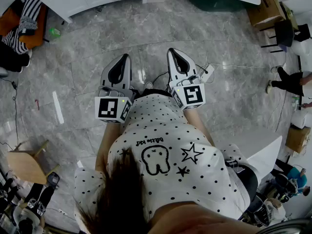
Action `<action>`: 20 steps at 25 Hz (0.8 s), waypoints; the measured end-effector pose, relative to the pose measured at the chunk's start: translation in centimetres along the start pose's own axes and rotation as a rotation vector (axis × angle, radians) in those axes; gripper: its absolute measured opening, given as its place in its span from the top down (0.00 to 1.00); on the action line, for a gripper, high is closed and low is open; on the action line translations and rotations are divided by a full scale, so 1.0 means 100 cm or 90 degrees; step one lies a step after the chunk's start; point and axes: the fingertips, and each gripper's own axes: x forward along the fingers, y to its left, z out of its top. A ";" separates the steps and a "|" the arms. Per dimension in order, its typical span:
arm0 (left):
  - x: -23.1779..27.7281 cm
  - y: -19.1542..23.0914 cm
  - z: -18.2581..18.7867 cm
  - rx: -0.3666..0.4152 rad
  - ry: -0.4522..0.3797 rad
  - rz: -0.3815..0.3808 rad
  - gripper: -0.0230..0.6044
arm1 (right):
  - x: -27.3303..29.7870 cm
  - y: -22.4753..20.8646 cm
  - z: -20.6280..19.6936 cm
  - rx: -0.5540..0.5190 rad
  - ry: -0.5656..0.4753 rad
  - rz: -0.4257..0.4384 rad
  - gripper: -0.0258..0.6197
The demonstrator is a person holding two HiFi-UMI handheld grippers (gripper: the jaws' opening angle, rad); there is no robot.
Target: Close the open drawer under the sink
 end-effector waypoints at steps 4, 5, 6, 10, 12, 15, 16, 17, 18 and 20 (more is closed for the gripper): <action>0.005 -0.006 0.000 0.005 0.001 0.000 0.96 | -0.003 -0.006 -0.001 0.004 0.000 0.005 0.94; 0.006 -0.007 0.001 0.005 -0.002 0.001 0.96 | -0.004 -0.007 -0.001 0.002 0.000 0.007 0.94; 0.008 -0.008 0.002 0.004 -0.005 0.002 0.96 | -0.005 -0.008 -0.001 0.000 0.001 0.008 0.94; 0.016 -0.014 0.002 0.003 -0.011 0.010 0.96 | -0.006 -0.017 -0.002 -0.004 0.005 0.016 0.94; 0.020 -0.015 0.000 0.004 -0.010 0.011 0.96 | -0.004 -0.021 -0.005 -0.005 0.007 0.020 0.94; 0.025 -0.018 -0.003 0.003 -0.006 0.014 0.96 | -0.003 -0.027 -0.008 -0.004 0.006 0.023 0.94; 0.026 -0.019 -0.004 0.001 -0.005 0.015 0.96 | -0.004 -0.028 -0.008 -0.002 0.003 0.024 0.94; 0.027 -0.020 -0.005 0.000 -0.003 0.017 0.96 | -0.004 -0.030 -0.007 0.000 0.000 0.026 0.94; 0.028 -0.020 -0.005 -0.001 -0.001 0.019 0.96 | -0.004 -0.031 -0.006 0.004 -0.003 0.028 0.94; 0.030 -0.019 -0.006 0.000 0.003 0.021 0.96 | 0.000 -0.032 -0.004 0.013 -0.005 0.030 0.94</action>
